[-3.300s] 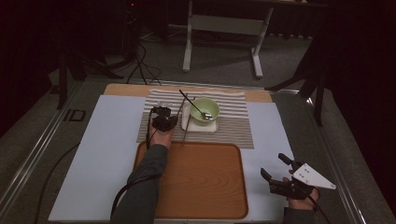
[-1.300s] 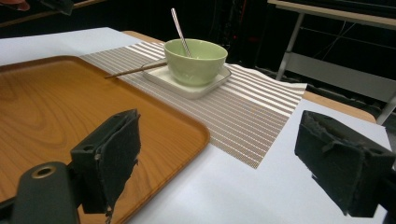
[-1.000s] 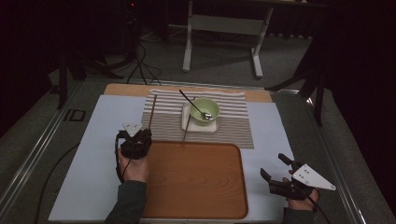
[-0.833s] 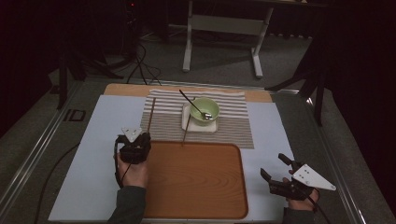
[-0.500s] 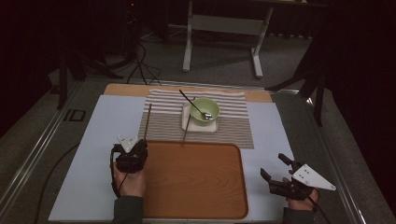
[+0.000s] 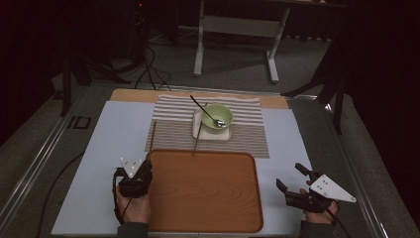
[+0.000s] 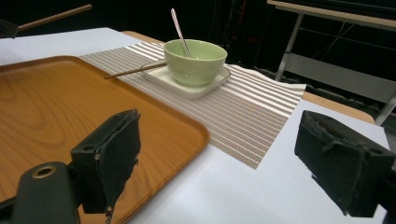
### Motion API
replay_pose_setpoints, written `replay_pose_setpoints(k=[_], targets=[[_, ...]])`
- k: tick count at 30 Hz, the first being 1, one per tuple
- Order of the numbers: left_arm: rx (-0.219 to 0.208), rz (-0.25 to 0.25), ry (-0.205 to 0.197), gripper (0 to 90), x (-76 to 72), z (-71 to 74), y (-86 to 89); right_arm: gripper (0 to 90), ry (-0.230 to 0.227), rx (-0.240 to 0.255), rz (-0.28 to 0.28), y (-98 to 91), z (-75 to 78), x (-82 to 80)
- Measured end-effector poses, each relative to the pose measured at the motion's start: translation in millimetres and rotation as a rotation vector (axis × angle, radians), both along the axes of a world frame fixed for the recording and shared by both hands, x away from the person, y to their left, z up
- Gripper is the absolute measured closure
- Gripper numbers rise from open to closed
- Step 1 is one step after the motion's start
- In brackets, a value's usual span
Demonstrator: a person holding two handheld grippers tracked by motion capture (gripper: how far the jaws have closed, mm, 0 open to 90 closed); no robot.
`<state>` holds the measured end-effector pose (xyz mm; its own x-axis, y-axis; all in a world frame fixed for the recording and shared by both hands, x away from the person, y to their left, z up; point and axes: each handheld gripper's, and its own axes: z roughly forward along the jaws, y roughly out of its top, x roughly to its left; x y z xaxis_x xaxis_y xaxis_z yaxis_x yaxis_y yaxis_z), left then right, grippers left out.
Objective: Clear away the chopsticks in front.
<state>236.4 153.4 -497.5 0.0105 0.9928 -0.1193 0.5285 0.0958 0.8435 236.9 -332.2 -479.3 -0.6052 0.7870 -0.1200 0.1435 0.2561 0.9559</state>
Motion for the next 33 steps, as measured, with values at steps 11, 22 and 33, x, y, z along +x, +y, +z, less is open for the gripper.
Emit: replay_pose_setpoints(k=[11, 22, 33], targets=[[-0.003, 0.011, 0.029, 84.6, -14.2, -12.4, 0.6, 13.8, 0.0, 0.0, 0.0, 0.3, -0.1, 0.0], [-0.013, 0.022, 0.064, 84.5, -24.5, -21.7, 5.5, 13.8, 0.001, 0.0, -0.001, 0.6, -0.1, -0.1], [-0.005, 0.014, 0.094, 84.2, -31.5, -27.6, 3.8, 13.8, -0.001, 0.001, -0.001, 0.6, 0.1, -0.3]])
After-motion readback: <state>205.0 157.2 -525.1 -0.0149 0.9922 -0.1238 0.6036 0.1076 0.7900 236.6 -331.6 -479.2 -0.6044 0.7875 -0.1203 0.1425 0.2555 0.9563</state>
